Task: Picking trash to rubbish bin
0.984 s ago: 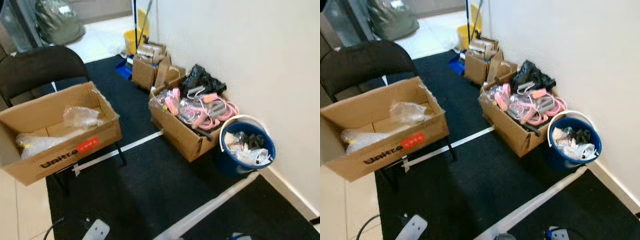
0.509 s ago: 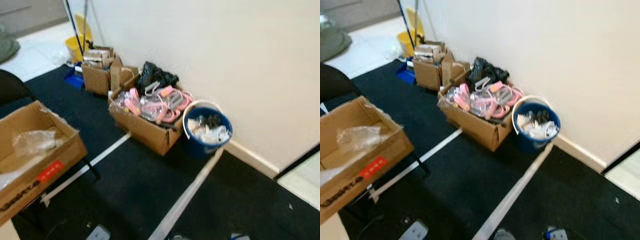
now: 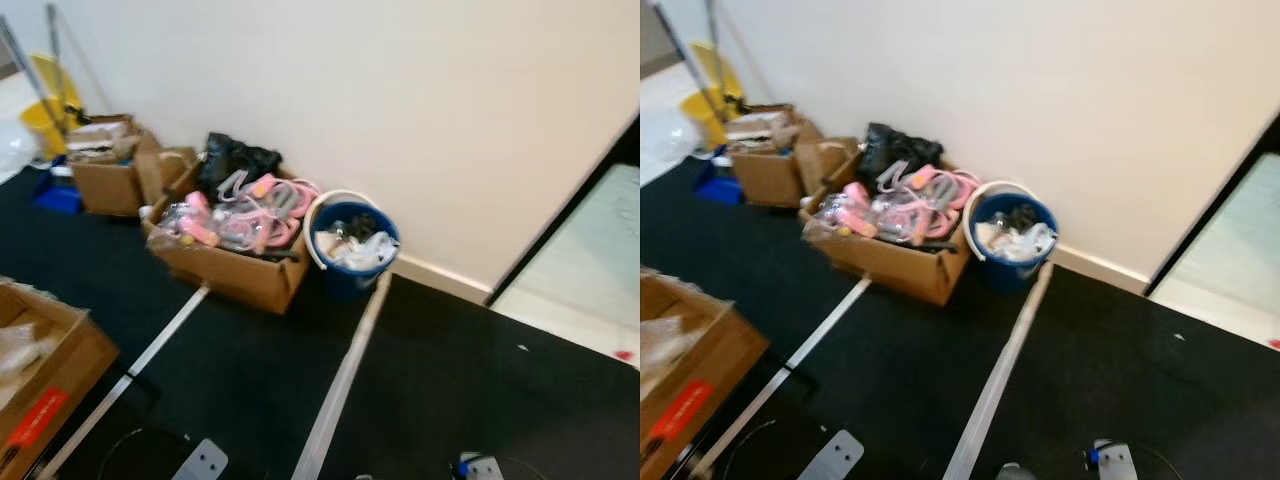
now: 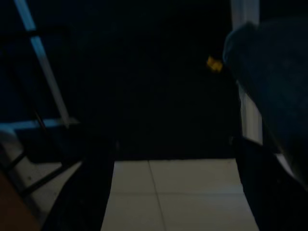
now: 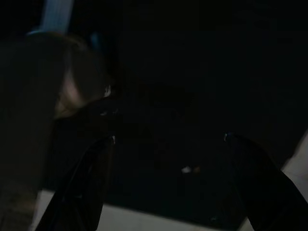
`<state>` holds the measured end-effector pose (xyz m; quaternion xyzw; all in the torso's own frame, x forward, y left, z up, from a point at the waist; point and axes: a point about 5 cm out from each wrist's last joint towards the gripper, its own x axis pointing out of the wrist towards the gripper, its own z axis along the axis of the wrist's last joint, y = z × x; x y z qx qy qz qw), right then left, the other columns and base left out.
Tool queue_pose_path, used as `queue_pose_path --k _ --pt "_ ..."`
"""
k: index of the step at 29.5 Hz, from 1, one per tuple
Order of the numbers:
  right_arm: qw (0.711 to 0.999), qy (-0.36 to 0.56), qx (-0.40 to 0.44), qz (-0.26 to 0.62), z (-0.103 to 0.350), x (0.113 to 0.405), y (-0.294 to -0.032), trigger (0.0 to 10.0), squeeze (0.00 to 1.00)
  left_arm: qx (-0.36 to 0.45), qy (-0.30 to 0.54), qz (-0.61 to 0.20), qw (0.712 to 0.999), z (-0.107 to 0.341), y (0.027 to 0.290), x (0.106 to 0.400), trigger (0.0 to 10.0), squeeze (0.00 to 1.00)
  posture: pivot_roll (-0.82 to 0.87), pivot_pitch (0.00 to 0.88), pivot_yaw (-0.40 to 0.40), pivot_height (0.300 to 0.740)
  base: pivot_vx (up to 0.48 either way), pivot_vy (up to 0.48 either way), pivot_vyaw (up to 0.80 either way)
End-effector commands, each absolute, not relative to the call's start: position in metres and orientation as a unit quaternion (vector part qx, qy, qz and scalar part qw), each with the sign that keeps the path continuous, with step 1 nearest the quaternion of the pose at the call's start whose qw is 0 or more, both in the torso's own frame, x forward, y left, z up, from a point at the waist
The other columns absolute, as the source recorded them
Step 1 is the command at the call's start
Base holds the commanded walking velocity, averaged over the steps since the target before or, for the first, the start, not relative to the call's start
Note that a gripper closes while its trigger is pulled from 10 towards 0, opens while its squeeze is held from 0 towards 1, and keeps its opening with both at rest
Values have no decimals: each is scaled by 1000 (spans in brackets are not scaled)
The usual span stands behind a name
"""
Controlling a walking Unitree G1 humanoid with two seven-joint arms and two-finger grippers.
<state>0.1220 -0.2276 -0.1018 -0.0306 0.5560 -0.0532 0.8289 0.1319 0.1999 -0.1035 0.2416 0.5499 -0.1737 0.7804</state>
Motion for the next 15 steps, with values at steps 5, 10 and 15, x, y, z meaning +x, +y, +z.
queue_pose_path --k 5,10,15 --pt "815 576 -28 -58 -106 107 -230 10000 0 227 568 -192 768 -109 192 117 10000 0 -54 136 26 740 0 0 -783" --pt "815 576 -31 -56 -105 107 -232 10000 0 227 568 -194 767 -109 192 117 10000 0 -54 125 29 740 0 0 -784" --pt "816 574 -33 -55 -105 108 -233 10000 0 228 567 -196 767 -109 191 119 10000 0 -44 111 30 740 0 0 -785"
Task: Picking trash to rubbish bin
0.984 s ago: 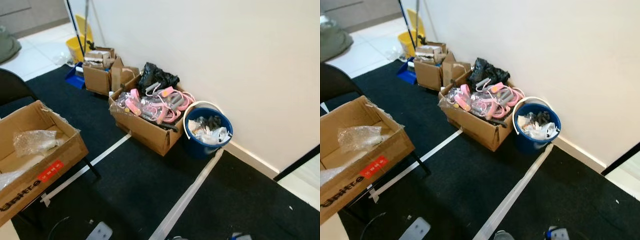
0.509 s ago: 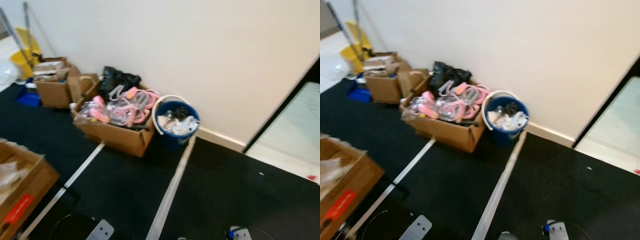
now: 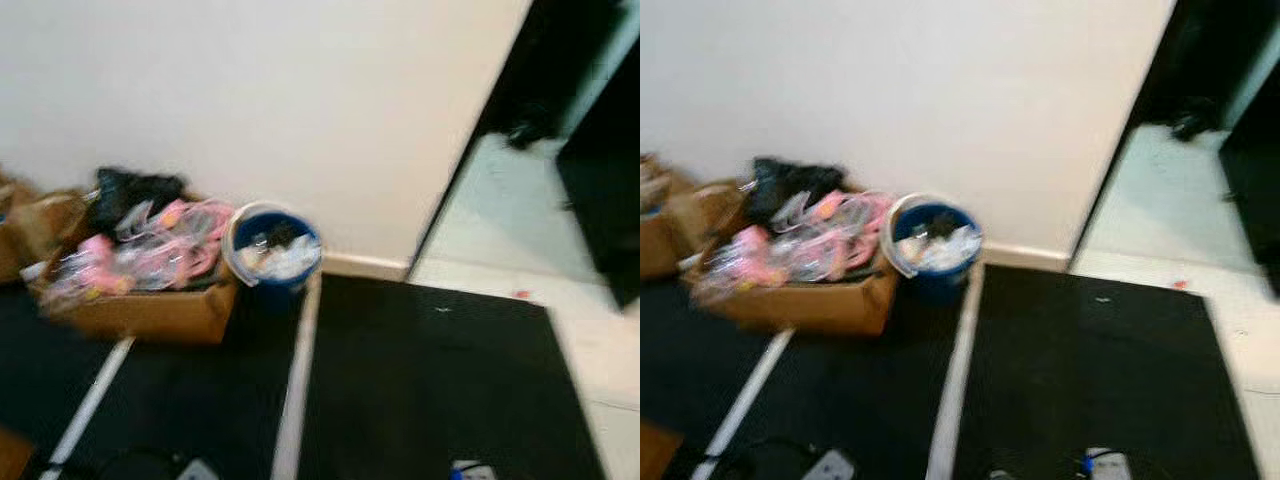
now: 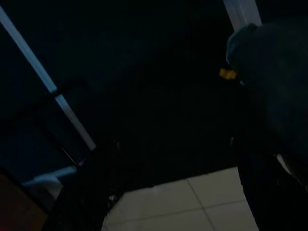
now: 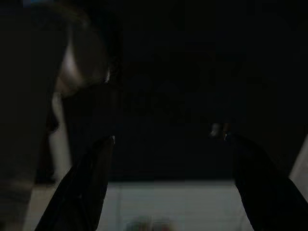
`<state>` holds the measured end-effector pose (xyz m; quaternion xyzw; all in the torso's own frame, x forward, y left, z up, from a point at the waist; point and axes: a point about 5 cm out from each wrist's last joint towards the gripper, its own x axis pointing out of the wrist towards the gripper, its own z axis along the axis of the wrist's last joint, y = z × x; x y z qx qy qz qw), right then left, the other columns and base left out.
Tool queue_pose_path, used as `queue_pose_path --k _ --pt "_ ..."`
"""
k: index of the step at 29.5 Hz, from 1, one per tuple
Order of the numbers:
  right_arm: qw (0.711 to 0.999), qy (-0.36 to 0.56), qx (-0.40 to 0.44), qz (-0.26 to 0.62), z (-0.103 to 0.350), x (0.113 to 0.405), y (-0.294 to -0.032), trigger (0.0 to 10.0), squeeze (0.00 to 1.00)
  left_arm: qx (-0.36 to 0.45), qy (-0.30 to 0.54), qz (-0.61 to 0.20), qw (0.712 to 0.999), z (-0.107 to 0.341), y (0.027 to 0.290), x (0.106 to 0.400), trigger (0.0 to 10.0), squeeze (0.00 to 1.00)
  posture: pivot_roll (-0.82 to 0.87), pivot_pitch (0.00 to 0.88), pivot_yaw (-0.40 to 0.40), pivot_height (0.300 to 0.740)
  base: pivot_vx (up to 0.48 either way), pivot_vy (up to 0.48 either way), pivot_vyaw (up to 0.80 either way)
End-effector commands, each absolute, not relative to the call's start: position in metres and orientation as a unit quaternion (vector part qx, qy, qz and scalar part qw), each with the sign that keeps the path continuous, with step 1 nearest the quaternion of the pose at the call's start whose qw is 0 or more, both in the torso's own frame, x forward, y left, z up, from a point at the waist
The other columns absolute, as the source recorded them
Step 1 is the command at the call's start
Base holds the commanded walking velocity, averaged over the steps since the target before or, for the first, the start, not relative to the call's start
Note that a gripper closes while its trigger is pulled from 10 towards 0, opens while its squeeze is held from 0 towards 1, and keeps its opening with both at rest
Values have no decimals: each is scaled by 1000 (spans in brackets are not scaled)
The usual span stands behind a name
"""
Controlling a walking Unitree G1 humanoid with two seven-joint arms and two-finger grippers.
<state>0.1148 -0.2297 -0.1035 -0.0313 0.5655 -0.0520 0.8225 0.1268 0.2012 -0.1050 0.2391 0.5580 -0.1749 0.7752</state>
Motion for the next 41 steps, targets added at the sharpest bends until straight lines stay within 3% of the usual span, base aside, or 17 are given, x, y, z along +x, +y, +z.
queue_pose_path --k 1,41 --pt "816 574 -34 -55 -105 108 -234 10000 0 229 567 -196 767 -109 191 119 10000 0 -44 111 30 740 0 0 -781" --pt "815 576 -35 -49 -106 107 -230 10000 0 220 569 -197 768 -109 188 118 10000 0 -31 114 29 740 0 0 -784"
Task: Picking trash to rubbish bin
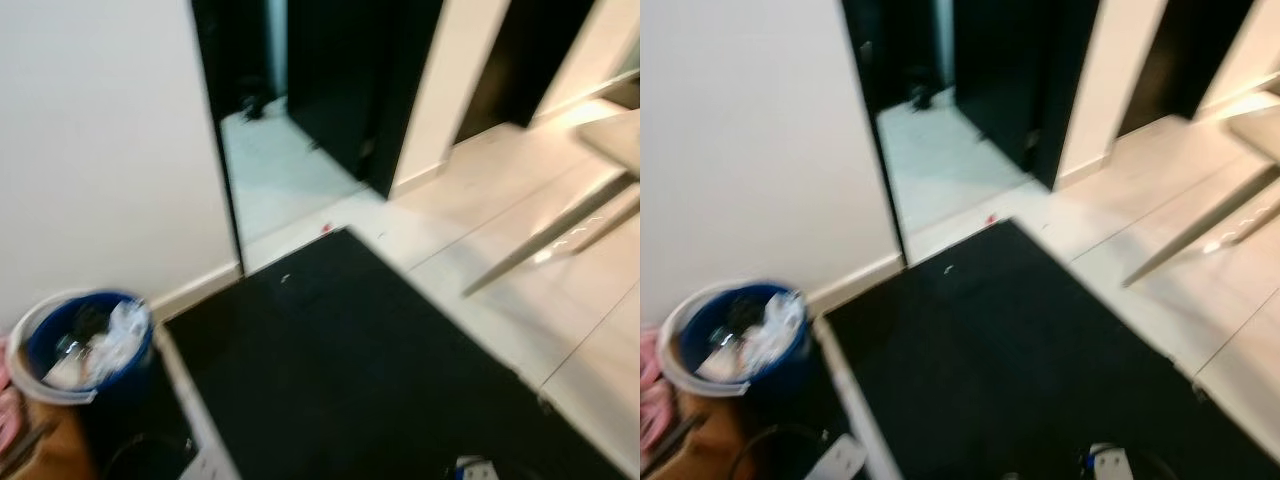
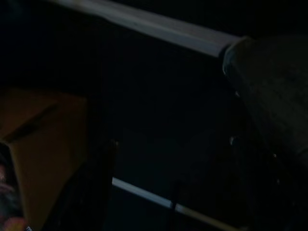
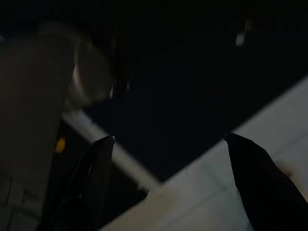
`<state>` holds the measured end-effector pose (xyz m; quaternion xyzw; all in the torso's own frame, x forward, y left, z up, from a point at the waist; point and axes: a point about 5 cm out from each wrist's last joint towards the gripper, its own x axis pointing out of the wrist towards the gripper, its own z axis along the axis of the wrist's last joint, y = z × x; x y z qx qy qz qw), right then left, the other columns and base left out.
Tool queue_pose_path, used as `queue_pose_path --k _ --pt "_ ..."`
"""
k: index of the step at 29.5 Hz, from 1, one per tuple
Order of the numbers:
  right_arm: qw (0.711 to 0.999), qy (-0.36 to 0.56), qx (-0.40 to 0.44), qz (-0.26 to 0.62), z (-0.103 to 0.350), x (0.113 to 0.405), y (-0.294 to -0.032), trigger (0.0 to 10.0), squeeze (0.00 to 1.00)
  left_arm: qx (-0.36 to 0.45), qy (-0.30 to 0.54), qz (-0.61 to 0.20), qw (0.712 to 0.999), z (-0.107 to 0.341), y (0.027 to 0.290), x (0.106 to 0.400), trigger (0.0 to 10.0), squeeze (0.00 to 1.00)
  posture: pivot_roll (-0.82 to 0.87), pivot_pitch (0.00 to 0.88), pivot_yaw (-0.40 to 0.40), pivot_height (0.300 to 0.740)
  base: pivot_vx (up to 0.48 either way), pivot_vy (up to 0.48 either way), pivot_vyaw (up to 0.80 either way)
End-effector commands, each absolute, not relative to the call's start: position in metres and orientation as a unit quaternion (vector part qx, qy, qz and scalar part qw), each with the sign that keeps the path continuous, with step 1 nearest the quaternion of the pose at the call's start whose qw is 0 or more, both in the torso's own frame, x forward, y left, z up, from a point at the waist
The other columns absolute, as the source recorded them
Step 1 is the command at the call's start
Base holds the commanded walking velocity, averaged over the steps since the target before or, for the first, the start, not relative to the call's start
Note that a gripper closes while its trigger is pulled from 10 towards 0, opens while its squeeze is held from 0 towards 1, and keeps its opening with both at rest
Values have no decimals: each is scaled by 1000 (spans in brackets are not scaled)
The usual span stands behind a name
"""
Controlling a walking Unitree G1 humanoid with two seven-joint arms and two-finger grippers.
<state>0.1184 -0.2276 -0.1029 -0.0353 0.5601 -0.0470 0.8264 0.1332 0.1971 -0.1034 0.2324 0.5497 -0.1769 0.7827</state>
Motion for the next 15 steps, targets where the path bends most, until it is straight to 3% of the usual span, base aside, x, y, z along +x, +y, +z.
queue_pose_path --k 1,15 --pt "815 576 -36 -49 -105 108 -230 10000 0 220 569 -197 768 -109 188 118 10000 0 -31 114 29 740 0 0 -781" --pt "815 575 -37 -52 -104 108 -237 10000 0 220 569 -199 767 -109 188 118 10000 0 -35 117 28 740 0 0 -786"
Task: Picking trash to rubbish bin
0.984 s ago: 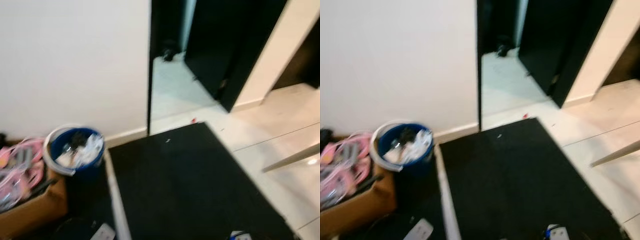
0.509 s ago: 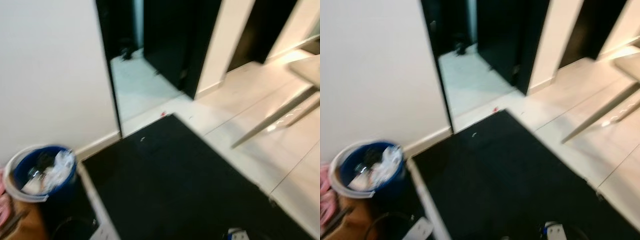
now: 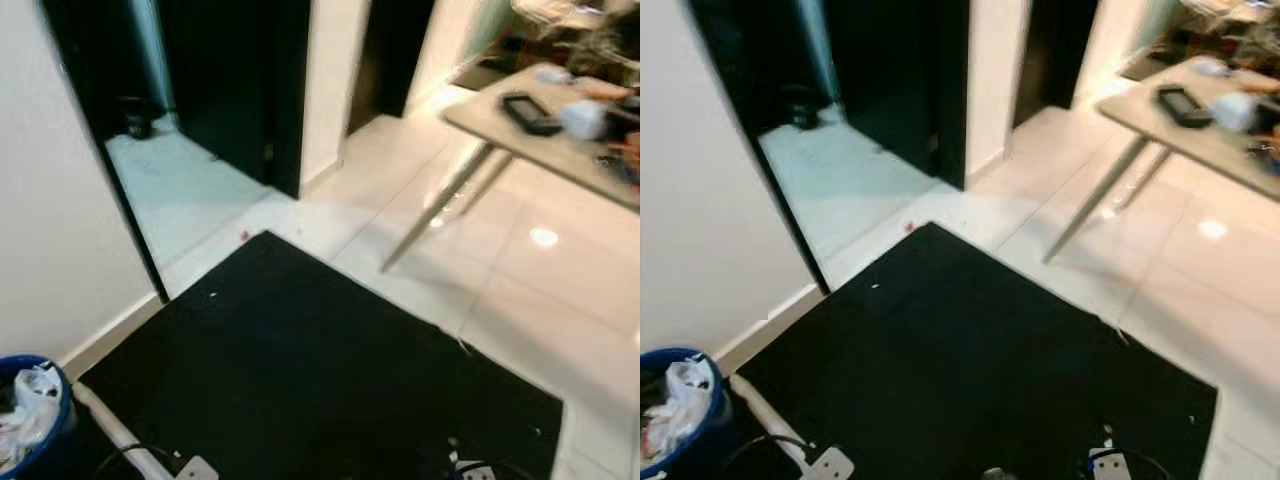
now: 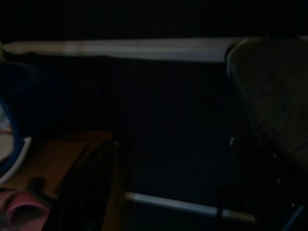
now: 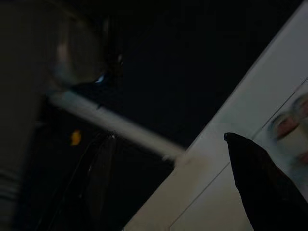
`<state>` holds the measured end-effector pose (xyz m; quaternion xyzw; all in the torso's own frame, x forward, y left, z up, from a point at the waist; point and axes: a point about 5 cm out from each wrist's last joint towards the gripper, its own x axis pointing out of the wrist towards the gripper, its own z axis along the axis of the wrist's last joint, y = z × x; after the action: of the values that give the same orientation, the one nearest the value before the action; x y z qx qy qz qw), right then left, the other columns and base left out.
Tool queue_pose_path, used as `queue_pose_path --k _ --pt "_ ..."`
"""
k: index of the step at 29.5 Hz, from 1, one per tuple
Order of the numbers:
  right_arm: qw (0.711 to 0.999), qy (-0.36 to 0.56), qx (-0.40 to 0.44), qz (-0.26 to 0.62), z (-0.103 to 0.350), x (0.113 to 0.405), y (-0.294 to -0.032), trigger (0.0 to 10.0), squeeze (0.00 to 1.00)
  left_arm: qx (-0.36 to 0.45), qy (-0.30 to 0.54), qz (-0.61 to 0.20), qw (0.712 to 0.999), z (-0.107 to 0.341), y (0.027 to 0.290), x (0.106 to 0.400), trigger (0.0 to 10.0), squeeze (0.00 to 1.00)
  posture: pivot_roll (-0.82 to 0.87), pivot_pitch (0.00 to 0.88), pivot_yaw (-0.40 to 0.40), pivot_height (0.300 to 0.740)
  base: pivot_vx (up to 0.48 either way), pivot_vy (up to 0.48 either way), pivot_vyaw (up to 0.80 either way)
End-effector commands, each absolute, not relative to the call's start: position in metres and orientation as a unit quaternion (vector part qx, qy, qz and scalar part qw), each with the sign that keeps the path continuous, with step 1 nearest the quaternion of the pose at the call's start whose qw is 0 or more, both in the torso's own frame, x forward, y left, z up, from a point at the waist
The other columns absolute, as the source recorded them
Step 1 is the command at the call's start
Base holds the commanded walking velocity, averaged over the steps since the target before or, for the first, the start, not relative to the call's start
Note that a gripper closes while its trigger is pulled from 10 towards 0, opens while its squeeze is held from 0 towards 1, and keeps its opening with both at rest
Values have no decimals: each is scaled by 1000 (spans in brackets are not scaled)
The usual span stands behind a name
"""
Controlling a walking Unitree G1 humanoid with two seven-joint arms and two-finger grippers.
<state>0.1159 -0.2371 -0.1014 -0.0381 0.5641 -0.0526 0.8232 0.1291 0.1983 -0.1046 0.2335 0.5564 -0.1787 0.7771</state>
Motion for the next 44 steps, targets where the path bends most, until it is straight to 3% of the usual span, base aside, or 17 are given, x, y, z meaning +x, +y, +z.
queue_pose_path --k 1,17,39,44 --pt "815 576 -38 -52 -104 107 -237 10000 0 220 570 -199 767 -109 188 118 10000 0 -35 117 28 740 0 0 -788" --pt "813 579 -35 -47 -107 104 -227 10000 0 220 572 -198 765 -109 189 118 10000 0 -35 123 33 740 0 0 -786" --pt "824 560 -41 -72 -103 110 -236 10000 0 217 574 -185 768 -110 191 115 10000 0 -40 116 33 740 0 0 -786" --pt "831 550 -33 -77 -103 115 -233 10000 0 203 575 -179 772 -110 189 115 10000 0 -40 119 34 740 59 0 -105"
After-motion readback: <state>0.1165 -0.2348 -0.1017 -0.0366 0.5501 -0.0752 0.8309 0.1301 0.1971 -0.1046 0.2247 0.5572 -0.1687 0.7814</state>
